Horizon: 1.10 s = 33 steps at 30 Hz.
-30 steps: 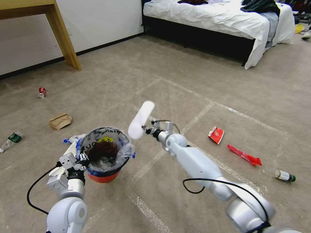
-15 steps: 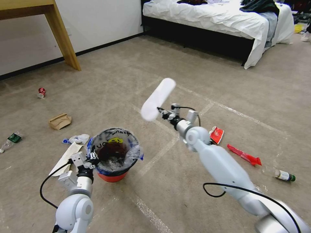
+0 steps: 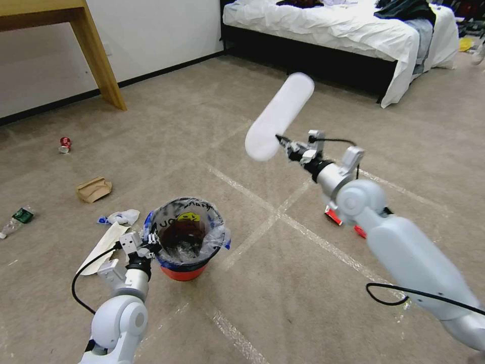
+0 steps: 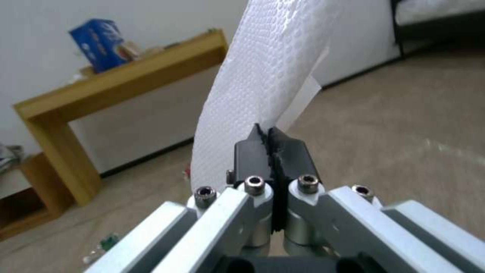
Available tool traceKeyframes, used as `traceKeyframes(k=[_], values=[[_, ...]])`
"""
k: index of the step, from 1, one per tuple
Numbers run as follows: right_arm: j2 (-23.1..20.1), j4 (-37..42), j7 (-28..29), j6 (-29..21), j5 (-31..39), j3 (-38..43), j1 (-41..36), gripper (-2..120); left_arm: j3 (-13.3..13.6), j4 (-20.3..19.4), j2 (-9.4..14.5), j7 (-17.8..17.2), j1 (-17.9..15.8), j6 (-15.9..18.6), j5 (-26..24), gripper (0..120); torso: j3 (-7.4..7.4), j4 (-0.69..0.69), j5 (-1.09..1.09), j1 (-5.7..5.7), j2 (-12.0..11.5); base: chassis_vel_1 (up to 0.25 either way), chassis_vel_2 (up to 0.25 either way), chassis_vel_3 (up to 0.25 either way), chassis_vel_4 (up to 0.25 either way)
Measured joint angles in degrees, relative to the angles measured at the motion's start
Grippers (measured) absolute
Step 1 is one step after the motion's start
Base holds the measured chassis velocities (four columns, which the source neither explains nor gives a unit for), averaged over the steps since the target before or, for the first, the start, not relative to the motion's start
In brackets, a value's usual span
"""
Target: Pick up the trash bin and place the garbage on the floor into it.
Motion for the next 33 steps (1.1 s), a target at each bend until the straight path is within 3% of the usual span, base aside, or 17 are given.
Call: traceKeyframes(k=[9,17,24,30,33], values=[[-7.93,12.1,-1.09,2.52,-1.06,6.85,-6.4,0,5.24,1.19,0.09,-1.06,-4.74,1.3,-1.16,5,0.0,-0.03,0.0,0.0,0.0,0.0,0.0,0.0,0.0],[-12.61,17.99,-7.02,8.03,-9.25,7.88,-9.37,0,7.35,0.76,0.4,-1.46,-4.97,2.21,-2.04,5,0.0,-0.01,-0.01,0.0,0.0,0.0,0.0,0.0,0.0],[-13.8,18.93,-11.05,12.8,-20.15,6.75,-10.54,0,8.08,-1.26,0.53,-3.56,-3.9,3.81,-4.21,5,0.0,-0.01,-0.01,0.0,0.0,0.0,0.0,0.0,0.0],[-13.98,18.78,-12.01,14.02,-24.29,6.26,-11.41,0,8.43,-1.82,0.27,-4.6,-3.39,4.78,-4.78,5,0.0,-0.01,-0.01,0.0,0.0,0.0,0.0,0.0,0.0],[-13.81,17.74,-13.61,15.99,-29.9,5.71,-12.95,0,9.07,-3.45,-0.06,-7.8,-2.94,8.58,-7.56,5,0.0,-0.02,-0.01,0.0,0.0,0.0,0.0,0.0,0.0]])
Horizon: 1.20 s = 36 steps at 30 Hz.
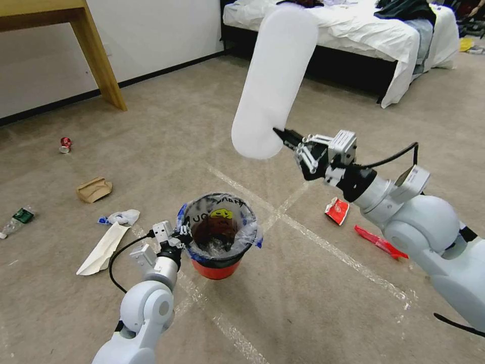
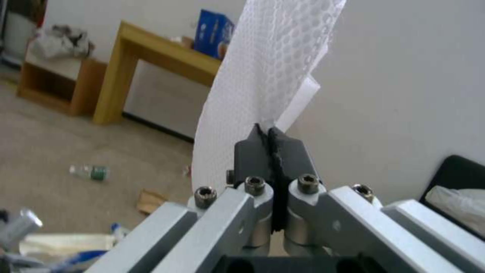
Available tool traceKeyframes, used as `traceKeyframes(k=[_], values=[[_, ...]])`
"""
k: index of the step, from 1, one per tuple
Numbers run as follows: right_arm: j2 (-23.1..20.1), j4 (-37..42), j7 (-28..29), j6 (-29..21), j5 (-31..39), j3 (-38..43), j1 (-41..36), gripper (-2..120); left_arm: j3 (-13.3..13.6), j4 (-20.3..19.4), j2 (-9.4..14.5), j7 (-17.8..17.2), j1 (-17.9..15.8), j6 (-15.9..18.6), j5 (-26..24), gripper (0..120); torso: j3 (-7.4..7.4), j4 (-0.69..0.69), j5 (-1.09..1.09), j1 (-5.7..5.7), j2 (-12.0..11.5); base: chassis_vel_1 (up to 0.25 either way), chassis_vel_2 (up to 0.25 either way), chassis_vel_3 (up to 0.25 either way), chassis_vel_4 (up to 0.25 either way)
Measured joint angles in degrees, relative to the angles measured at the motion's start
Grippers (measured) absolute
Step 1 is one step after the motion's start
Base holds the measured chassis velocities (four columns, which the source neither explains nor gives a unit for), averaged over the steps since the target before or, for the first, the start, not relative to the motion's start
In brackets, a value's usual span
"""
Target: Pick up the trash bin and place the garbage on the floor into it.
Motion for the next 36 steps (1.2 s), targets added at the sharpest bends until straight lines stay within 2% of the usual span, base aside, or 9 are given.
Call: traceKeyframes(k=[6,15,26,36], values=[[1.23,-1.74,-1.35,2.64,-5.64,-0.47,-1.87,0,0.21,-2.15,0.19,-2.15,1.02,3.13,-3.03,5,0.0,0.0,0.0,0.0,0.0,0.0,0.0,0.0,0.0],[4.36,-4.47,-3.57,5.18,-11.69,-2.48,-3.61,0,0.16,-4.7,0.06,-3.4,1.83,5.37,-6.25,5,0.0,0.0,0.0,0.0,0.0,0.0,0.0,0.0,0.0],[6.65,-6.6,-4.82,6.53,-16.49,-5.77,-3.08,0,0.89,-4.81,-1.44,-3.78,0.88,5.76,-6.65,5,0.0,0.0,0.0,0.0,0.0,0.0,0.0,0.0,0.0],[8.16,-7.1,-6.19,6.97,-21.29,-7.66,-7.12,0,1.36,-4.31,-2.4,-3.8,0.33,5.76,-6.26,5,0.0,0.0,0.0,0.0,0.0,0.0,0.0,0.0,0.0]])
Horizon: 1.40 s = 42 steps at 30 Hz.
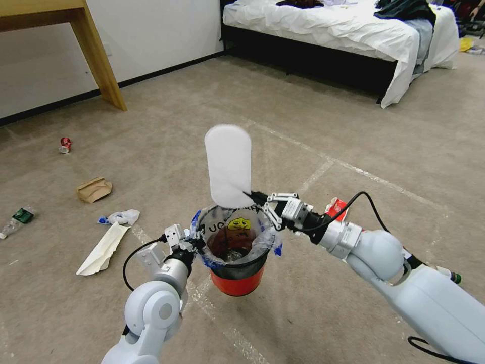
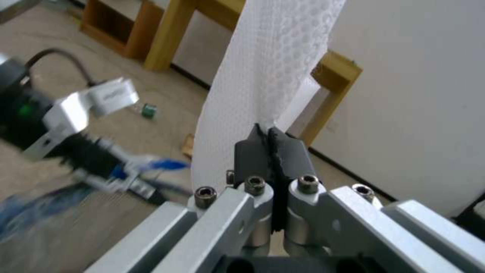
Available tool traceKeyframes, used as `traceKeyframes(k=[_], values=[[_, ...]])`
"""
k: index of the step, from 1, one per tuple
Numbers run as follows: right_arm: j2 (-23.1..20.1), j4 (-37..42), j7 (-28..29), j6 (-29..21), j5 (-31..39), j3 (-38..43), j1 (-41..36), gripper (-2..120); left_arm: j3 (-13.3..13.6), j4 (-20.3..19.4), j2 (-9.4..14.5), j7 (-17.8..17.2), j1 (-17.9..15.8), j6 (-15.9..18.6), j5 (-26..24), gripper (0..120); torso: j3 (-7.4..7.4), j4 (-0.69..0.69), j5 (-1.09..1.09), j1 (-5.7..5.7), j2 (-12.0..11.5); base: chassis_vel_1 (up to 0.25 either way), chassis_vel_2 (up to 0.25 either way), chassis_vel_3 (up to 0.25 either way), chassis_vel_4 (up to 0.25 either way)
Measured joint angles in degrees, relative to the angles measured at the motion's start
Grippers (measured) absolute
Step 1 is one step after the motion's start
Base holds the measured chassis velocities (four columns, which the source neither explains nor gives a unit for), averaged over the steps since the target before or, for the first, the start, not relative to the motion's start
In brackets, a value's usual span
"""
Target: Pick up the trash bin and place the garbage on the floor into it.
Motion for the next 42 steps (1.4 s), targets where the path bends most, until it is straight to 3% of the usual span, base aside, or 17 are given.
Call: traceKeyframes(k=[26,32,34,36,37,40,42], values=[[2.79,-5.24,-1.16,2.7,-5.75,-0.23,-3.33,0,-0.78,-1.51,-0.08,-0.09,0.41,-0.06,-1.49,5,0.0,0.01,0.0,0.0,0.0,0.0,0.0,0.0,0.0],[2.37,-5.1,-1.08,2.7,-5.57,-0.2,-3.58,17,-0.83,-1.47,-0.13,-0.11,0.4,-0.06,-1.51,5,0.0,0.0,0.0,0.0,0.0,0.0,0.0,0.0,0.0],[2.27,-5.02,-1.08,2.7,-5.55,-0.15,-3.69,29,-0.82,-1.46,-0.13,-0.12,0.4,-0.06,-1.59,5,0.0,0.0,0.0,0.0,-0.01,0.0,0.0,0.0,0.0],[2.26,-5.02,-1.08,2.7,-5.54,-0.14,-3.7,30,-0.81,-1.46,-0.12,-0.12,0.4,-0.07,-1.62,5,0.0,0.01,0.0,0.0,-0.01,0.0,0.0,0.0,0.0],[2.2,-5.02,-1.1,2.7,-5.54,-0.11,-3.75,40,-0.83,-1.46,-0.05,-0.12,0.41,-0.1,-1.71,5,0.0,0.0,0.0,0.0,-0.02,0.0,0.0,0.0,0.0],[2.18,-5.02,-1.1,2.7,-5.54,-0.11,-3.8,47,-0.93,-1.43,-0.03,-0.12,0.41,-0.11,-1.76,5,0.0,0.0,0.0,0.0,-0.01,0.0,0.0,0.0,0.0],[2.22,-5.03,-1.1,2.69,-5.58,-0.23,-3.87,60,-1.13,-1.42,-0.02,-0.13,0.29,-0.15,-1.93,5,0.0,0.0,0.0,0.0,-0.01,0.0,0.0,0.0,0.0]])
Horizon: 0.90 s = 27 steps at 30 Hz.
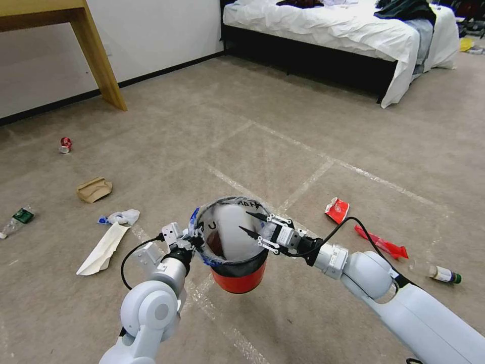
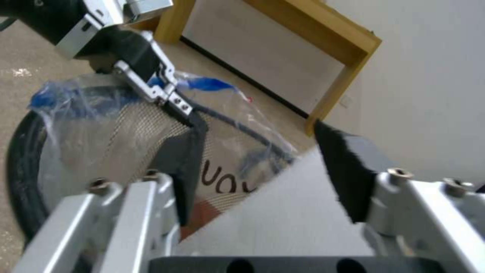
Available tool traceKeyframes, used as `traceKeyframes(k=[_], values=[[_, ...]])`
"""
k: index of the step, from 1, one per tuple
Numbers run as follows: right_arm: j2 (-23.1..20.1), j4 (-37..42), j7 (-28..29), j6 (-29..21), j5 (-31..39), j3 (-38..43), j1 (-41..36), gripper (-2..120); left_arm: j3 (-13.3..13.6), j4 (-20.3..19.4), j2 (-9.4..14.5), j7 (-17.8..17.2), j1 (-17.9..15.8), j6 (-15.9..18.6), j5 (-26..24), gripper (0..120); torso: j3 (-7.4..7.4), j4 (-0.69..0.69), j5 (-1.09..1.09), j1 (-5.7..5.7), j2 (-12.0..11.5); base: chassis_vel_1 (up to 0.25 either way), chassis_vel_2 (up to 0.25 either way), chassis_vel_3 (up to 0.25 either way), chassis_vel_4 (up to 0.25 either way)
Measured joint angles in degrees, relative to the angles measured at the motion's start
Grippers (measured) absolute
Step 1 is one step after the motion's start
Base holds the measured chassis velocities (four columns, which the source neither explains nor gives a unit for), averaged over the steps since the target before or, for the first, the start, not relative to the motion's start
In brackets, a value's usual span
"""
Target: Pick up the trash bin and place the garbage on the floor into it.
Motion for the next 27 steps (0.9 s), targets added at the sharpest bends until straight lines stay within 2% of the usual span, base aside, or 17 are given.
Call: traceKeyframes(k=[1,3,4,7,8,10,27], values=[[0.0,0.0,0.0,0.0,0.0,0.0,0.0,60,0.0,0.0,0.0,0.0,0.0,0.0,0.0,5,0.0,0.0,0.0,0.0,0.0,0.0,0.0,0.0,0.0],[0.05,-0.11,-0.02,0.0,-0.07,-0.16,-0.15,70,-0.16,0.0,0.0,0.0,-0.09,-0.03,-0.23,5,0.0,0.0,0.0,0.0,0.0,0.0,0.0,0.0,0.0],[0.05,-0.11,-0.02,0.0,-0.07,-0.16,-0.15,70,-0.16,0.0,0.0,0.0,-0.09,-0.03,-0.23,5,0.0,0.0,0.0,0.0,0.0,0.0,0.0,0.0,0.0],[0.05,-0.46,-0.01,0.0,-0.08,-0.46,-0.08,86,-0.42,-0.02,0.06,-0.01,-0.16,-0.06,-0.46,5,0.0,0.0,0.0,0.0,0.0,0.0,0.0,0.0,0.0],[0.05,-0.46,-0.01,0.0,-0.08,-0.46,-0.08,86,-0.42,-0.02,0.06,-0.01,-0.16,-0.06,-0.46,5,0.0,0.0,0.0,0.0,0.0,0.0,0.0,0.0,0.0],[0.17,-0.54,-0.01,0.0,-0.09,-0.58,0.0,93,-0.49,-0.02,0.06,-0.02,-0.24,-0.08,-0.47,5,0.0,0.0,0.0,0.0,0.0,0.0,0.0,0.0,0.0],[0.44,0.13,0.22,-0.27,0.84,0.57,-0.29,95,-1.3,0.99,-0.31,0.15,-0.59,-0.4,-0.05,5,0.0,0.0,0.0,0.0,0.01,0.0,0.0,0.0,0.0]])
